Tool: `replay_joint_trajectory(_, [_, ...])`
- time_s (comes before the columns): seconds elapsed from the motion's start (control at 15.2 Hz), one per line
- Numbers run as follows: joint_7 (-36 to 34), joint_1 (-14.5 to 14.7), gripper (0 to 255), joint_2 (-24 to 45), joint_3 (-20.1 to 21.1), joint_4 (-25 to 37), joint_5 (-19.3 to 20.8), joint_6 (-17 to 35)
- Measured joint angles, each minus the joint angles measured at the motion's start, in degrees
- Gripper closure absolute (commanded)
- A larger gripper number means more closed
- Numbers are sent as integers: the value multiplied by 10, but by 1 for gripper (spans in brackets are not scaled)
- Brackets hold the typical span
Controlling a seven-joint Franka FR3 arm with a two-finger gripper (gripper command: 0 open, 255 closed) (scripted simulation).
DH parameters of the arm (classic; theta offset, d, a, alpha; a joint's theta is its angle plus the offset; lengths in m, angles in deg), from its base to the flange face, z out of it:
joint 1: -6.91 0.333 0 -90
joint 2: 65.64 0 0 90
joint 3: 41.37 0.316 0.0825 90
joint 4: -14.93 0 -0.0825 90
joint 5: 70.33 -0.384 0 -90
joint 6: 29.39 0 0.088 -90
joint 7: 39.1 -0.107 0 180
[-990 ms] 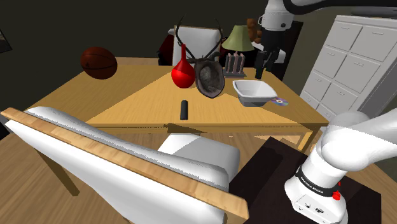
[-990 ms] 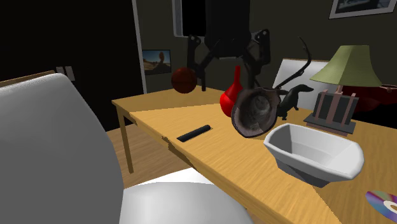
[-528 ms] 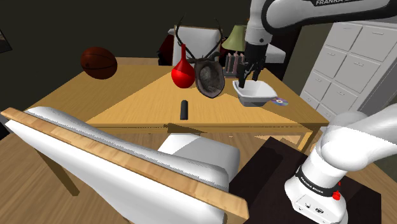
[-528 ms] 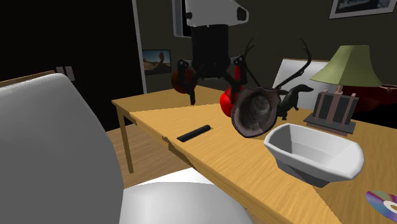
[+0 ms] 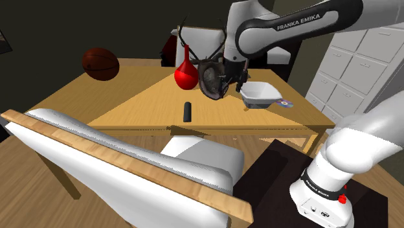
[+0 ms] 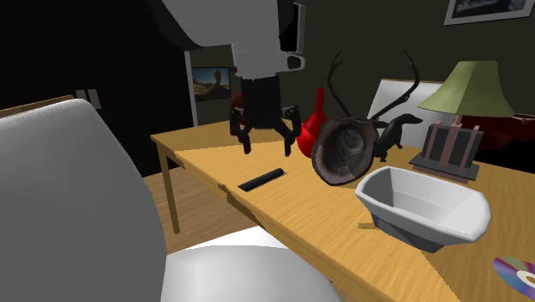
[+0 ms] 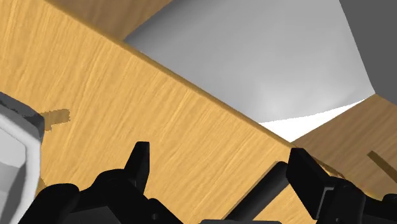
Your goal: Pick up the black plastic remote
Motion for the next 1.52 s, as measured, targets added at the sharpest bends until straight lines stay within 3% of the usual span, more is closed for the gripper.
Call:
replay_joint_trajectory(0.4, [-119,-17,0,124,37,48,33,86])
replay_joint_trajectory(0.79, [-247,-23,0,258,54,133,96,138])
replay_joint_trajectory(1.19, [-363,-6,0,396,40,244,162,163])
replay_joint_trajectory(1.52, [-423,12,0,493,18,349,191,157])
